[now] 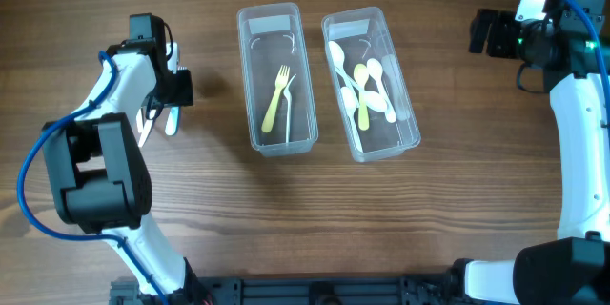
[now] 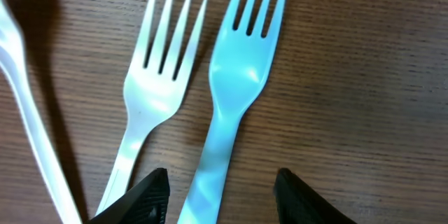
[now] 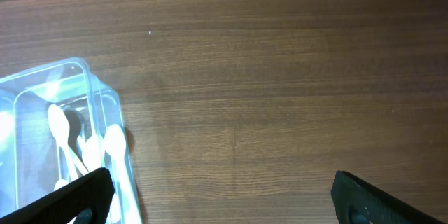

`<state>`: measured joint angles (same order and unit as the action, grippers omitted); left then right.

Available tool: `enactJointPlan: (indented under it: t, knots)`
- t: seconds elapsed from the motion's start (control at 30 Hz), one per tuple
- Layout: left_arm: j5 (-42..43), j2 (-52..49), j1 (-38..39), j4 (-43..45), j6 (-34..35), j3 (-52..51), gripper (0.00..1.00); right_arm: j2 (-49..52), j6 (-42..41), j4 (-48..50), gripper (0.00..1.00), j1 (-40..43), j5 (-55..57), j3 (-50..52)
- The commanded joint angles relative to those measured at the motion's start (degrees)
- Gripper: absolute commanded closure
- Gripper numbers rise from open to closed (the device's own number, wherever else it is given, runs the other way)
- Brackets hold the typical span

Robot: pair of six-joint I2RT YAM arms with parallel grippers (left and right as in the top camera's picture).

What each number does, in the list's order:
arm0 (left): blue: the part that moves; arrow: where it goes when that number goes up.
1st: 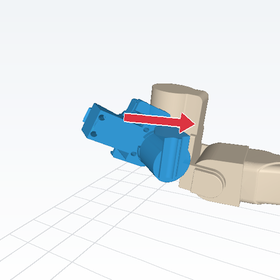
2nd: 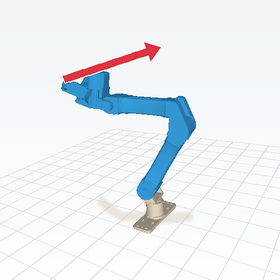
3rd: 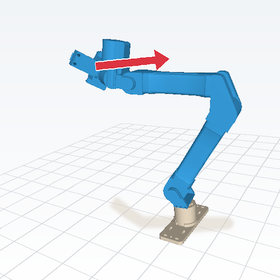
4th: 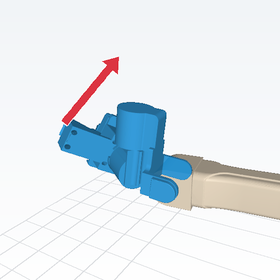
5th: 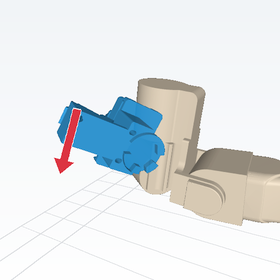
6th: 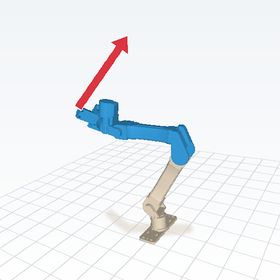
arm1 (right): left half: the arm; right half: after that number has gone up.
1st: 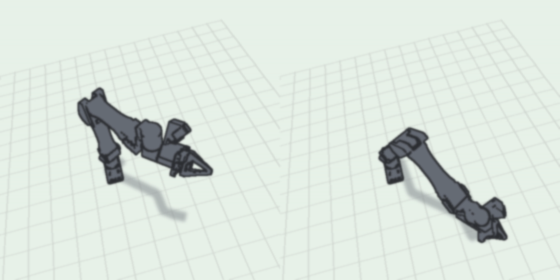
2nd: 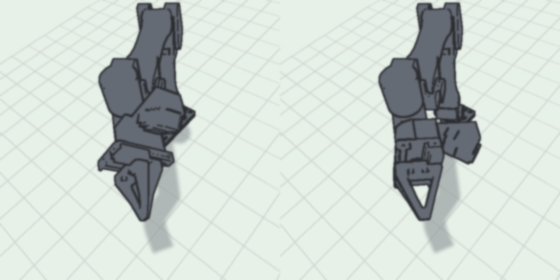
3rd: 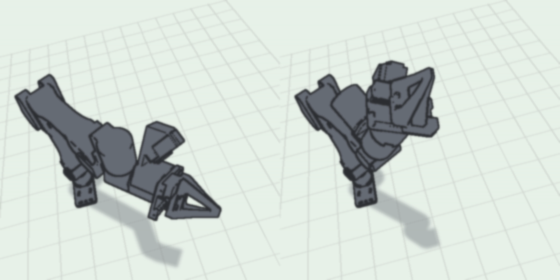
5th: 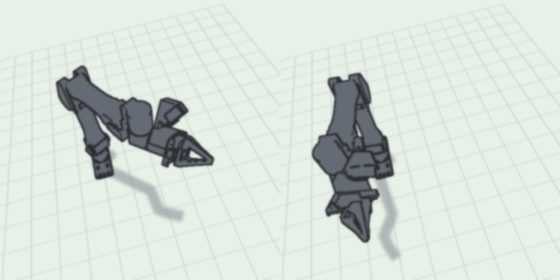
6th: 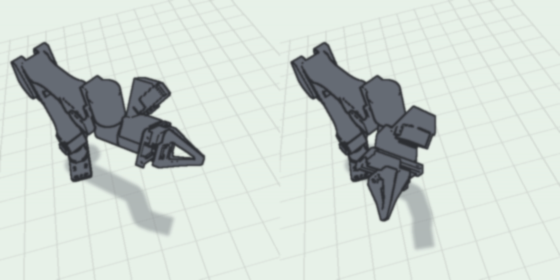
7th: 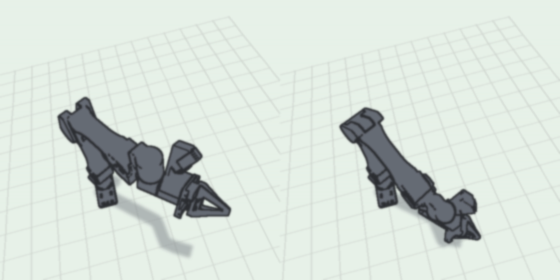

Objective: Pack container
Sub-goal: 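Grasp the light-blue fork with the left gripper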

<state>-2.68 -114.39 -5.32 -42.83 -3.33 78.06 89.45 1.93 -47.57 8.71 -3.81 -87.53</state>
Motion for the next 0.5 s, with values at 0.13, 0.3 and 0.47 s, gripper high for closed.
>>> enactJointPlan:
  t: [0.13,0.3,0.47]
  knots:
    - [3.5,-3.2,-0.2,0.8,-2.7,-0.4,0.47,0.0,-0.5,0.2,0.0,-0.2,0.4,-0.5]
    - [3.5,-3.9,-0.2,1.3,-2.7,-0.4,0.45,0.0,-0.5,0.2,0.0,-0.2,0.4,-0.5]
    - [3.5,-3.9,-0.2,1.3,-2.7,-0.4,0.48,0.0,-0.5,0.2,0.0,-0.2,0.4,-0.5]
